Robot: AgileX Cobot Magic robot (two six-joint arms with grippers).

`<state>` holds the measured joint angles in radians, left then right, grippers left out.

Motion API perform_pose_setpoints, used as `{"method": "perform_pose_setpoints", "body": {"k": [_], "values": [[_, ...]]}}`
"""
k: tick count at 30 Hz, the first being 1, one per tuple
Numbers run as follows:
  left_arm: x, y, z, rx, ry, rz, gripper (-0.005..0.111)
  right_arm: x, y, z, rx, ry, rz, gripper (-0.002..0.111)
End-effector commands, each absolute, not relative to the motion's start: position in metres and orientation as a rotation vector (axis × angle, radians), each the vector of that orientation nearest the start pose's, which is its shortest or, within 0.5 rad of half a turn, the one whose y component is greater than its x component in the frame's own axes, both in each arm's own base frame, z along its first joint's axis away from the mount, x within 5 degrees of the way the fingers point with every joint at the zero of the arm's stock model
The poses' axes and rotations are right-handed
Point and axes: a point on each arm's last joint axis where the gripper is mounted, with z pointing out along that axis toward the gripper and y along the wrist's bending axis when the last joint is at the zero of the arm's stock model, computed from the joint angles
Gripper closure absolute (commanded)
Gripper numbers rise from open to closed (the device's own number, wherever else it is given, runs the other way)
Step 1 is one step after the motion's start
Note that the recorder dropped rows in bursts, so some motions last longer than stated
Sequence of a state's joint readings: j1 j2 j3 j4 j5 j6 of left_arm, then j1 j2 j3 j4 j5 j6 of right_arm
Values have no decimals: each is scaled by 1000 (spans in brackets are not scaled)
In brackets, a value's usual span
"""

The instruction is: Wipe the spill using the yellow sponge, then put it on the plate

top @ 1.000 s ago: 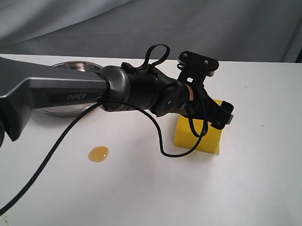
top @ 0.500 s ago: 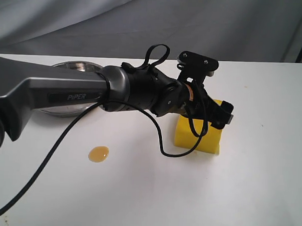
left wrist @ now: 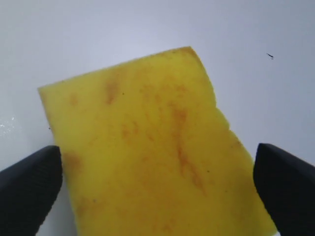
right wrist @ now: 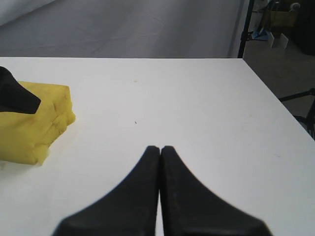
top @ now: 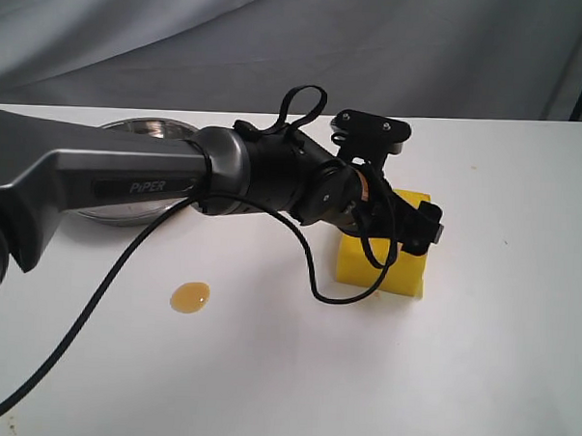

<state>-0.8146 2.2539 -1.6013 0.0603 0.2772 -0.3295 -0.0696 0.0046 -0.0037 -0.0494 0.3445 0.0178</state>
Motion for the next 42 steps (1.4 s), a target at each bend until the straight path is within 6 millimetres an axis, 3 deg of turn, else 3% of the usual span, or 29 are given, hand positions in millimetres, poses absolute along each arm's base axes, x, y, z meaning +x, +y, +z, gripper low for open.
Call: {"method": "perform_pose_setpoints", "body": {"k": [1,6,19,42], "values": [[339,-355,139,627,2391,-465,2,53,-5,182,43,1826,-86,108],[340,-351,138,531,2440,-437,2,53,-5,182,41,1826,-88,108],[333,-361,140,517,2417,-490,2,53,-5,182,43,1826,-86,108],[332,-372,122,474,2387,-572,2,53,-5,182,41,1826,-87,108]]}}
